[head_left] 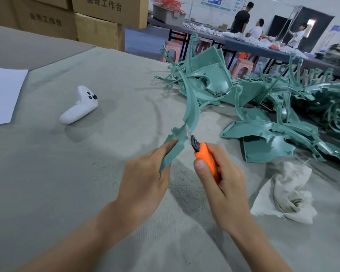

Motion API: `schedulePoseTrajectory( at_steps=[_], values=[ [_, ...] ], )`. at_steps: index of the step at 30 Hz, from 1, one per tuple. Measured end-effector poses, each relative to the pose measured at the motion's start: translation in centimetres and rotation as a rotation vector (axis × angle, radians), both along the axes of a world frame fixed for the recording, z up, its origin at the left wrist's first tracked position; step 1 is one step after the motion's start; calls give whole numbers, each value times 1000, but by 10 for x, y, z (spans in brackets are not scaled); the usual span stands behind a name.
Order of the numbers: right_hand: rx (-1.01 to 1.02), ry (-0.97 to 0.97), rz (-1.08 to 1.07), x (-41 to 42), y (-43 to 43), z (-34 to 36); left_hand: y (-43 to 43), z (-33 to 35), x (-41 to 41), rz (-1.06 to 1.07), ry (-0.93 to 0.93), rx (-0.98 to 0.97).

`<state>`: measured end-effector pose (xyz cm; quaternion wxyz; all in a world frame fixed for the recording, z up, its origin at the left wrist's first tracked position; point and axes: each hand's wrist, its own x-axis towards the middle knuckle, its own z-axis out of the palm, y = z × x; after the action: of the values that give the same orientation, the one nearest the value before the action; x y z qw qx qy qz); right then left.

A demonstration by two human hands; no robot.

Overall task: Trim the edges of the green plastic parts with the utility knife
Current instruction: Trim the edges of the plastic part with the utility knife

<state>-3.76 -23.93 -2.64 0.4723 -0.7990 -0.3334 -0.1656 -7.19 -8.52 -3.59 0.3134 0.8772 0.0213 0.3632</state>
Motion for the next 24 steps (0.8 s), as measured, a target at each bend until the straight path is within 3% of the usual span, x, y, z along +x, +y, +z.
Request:
schedulePoseTrajectory(
  at_steps=[7, 15, 24],
  values=[
    [7, 30, -107, 15, -8, 2, -3, 0, -3, -58, -21, 8],
    [20, -21, 77, -6, 0, 1, -2, 2, 0, -36, -50, -123],
    [101, 36, 9, 6, -5, -2, -5, -3, -1, -23, -128, -138]
  ],
)
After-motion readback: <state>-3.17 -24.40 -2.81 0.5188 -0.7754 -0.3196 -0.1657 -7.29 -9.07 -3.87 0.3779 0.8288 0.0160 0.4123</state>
